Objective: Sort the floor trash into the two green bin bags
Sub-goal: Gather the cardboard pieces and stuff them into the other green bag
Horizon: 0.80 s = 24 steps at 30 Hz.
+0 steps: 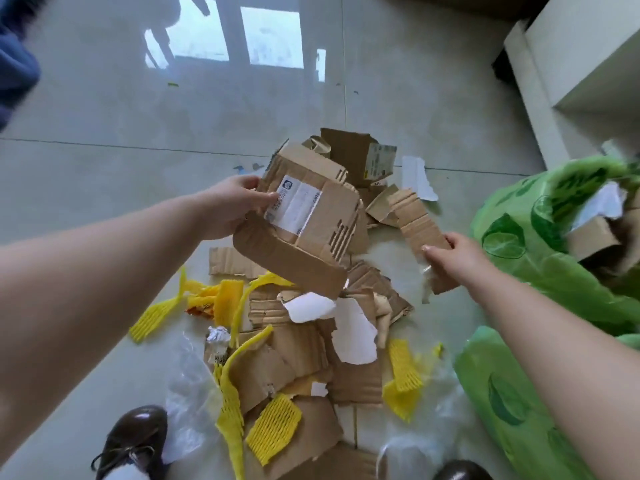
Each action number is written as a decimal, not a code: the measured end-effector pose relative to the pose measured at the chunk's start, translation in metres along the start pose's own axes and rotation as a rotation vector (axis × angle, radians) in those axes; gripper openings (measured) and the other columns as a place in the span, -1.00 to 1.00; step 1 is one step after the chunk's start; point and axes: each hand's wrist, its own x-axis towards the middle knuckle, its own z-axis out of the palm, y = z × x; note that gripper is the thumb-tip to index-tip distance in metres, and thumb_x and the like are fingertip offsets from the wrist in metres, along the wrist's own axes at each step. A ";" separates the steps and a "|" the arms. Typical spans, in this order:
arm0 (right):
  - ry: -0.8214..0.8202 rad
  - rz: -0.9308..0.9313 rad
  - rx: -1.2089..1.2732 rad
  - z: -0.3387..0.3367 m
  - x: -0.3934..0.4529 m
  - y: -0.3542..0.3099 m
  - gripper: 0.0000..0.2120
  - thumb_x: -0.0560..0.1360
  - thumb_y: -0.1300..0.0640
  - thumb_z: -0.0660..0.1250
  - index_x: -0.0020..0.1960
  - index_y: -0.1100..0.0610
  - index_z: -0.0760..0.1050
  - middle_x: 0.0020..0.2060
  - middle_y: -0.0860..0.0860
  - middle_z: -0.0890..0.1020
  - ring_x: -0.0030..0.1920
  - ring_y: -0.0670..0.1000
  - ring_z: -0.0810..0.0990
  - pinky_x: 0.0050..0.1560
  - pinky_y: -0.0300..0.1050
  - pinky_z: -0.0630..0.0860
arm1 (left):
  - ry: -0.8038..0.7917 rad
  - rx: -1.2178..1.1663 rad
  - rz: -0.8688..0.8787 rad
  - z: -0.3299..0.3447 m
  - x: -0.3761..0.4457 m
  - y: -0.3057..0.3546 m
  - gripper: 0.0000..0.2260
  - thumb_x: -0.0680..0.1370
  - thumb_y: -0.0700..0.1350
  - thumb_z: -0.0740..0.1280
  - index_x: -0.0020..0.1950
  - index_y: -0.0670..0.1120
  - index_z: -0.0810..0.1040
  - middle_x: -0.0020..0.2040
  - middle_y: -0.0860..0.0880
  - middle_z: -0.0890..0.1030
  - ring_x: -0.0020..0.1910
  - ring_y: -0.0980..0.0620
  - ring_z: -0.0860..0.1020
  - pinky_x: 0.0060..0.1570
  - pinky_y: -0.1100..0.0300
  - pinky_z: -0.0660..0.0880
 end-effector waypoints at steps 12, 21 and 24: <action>0.042 0.197 0.600 0.036 0.051 -0.027 -0.83 0.56 0.04 0.24 -0.10 0.10 0.53 -0.31 -0.03 0.62 -0.45 -0.07 0.59 -0.46 -0.23 0.51 | 0.266 -0.288 -0.075 0.006 0.041 -0.029 -0.72 0.56 -0.09 0.30 0.24 -0.11 0.42 -0.01 -0.10 0.58 -0.04 -0.04 0.57 -0.16 0.09 0.51; -0.013 0.140 0.265 0.045 0.104 -0.021 -0.87 0.52 0.00 0.28 -0.03 0.03 0.52 -0.05 0.06 0.64 -0.11 0.10 0.62 -0.02 -0.03 0.57 | 0.349 -0.181 -0.111 0.031 0.090 -0.055 -0.69 0.55 -0.12 0.34 0.27 -0.10 0.41 -0.04 -0.03 0.58 -0.12 0.05 0.56 -0.28 0.18 0.44; 0.001 0.120 0.209 0.051 0.109 -0.016 -0.82 0.49 -0.01 0.32 0.01 0.08 0.54 -0.03 0.08 0.64 -0.07 0.11 0.62 0.00 -0.02 0.57 | 0.357 -0.195 -0.094 0.037 0.096 -0.058 -0.72 0.54 -0.13 0.34 0.24 -0.10 0.45 0.04 -0.06 0.60 -0.07 0.02 0.59 -0.25 0.16 0.47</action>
